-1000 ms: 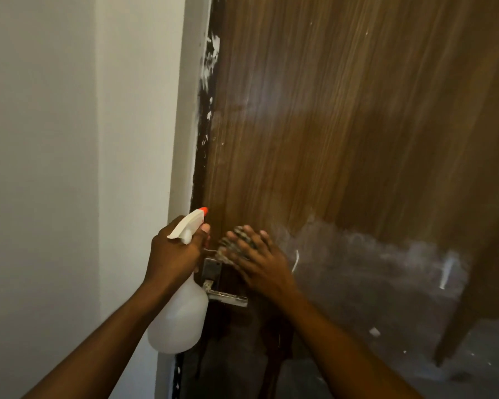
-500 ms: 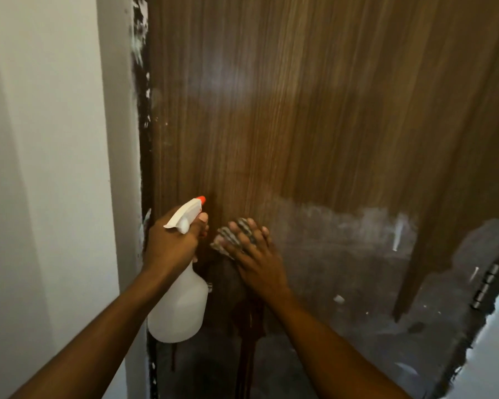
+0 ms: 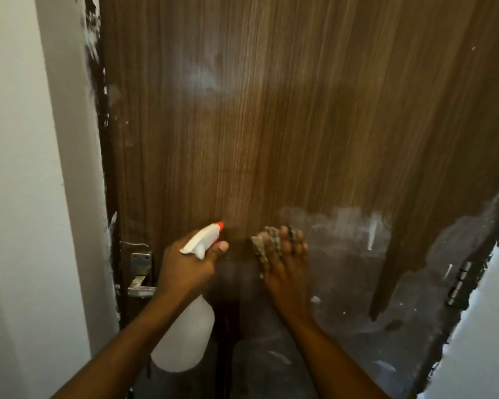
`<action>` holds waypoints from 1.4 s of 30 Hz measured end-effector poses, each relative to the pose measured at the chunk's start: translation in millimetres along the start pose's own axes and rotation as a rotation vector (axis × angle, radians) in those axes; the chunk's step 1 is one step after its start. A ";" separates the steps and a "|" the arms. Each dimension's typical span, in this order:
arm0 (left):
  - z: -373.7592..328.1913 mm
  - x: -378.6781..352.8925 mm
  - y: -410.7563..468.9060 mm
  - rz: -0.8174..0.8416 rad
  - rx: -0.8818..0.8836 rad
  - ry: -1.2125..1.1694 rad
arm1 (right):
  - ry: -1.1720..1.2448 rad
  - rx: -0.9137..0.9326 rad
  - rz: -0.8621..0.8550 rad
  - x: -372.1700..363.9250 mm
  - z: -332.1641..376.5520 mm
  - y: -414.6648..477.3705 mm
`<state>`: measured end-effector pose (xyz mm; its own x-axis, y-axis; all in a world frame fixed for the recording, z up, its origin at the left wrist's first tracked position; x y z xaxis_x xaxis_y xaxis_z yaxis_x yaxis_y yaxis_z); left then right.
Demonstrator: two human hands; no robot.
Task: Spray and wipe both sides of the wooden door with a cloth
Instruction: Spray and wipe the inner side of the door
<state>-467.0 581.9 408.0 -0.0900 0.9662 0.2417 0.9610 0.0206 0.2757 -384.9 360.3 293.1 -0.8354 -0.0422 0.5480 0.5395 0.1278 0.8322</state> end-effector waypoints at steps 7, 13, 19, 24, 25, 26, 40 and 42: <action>18.7 -24.2 -14.0 0.114 -0.030 0.006 | 0.128 -0.456 -0.163 32.9 -19.3 59.9; 21.5 -37.8 -18.3 0.046 -0.014 0.024 | 0.028 0.226 -0.052 3.3 9.8 33.7; 23.3 -61.3 -23.3 0.046 0.052 -0.029 | -0.007 -0.222 0.038 14.4 -93.5 -16.1; 5.7 -95.4 -25.5 0.040 0.061 -0.135 | 0.076 -0.453 -0.110 48.6 -80.0 57.5; 0.9 -98.2 -24.4 0.044 0.058 -0.135 | 0.058 -0.340 -0.064 44.4 -72.8 58.8; -2.2 -104.7 -23.0 0.066 0.050 -0.127 | 0.042 -0.215 -0.014 38.8 -70.3 52.0; -20.2 -165.8 -32.9 0.140 -0.071 -0.104 | 0.085 -0.468 -0.133 56.1 -147.9 40.6; -24.4 -173.9 -33.7 0.096 -0.054 -0.123 | 0.037 -0.221 -0.087 43.6 -135.1 31.2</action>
<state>-490.1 406.9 379.4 0.0373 0.9872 0.1549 0.9479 -0.0840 0.3072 -390.3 228.5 354.3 -0.8773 -0.0808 0.4730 0.4793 -0.0980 0.8722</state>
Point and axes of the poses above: each hand's wrist, its own y-axis towards the middle knuckle, its own x-axis out of the back of the hand, z = x × y, the point moved 2 cm from there along y, towards the middle knuckle, and after that the axes turned 6 degrees about z, right-handed, at the moved point
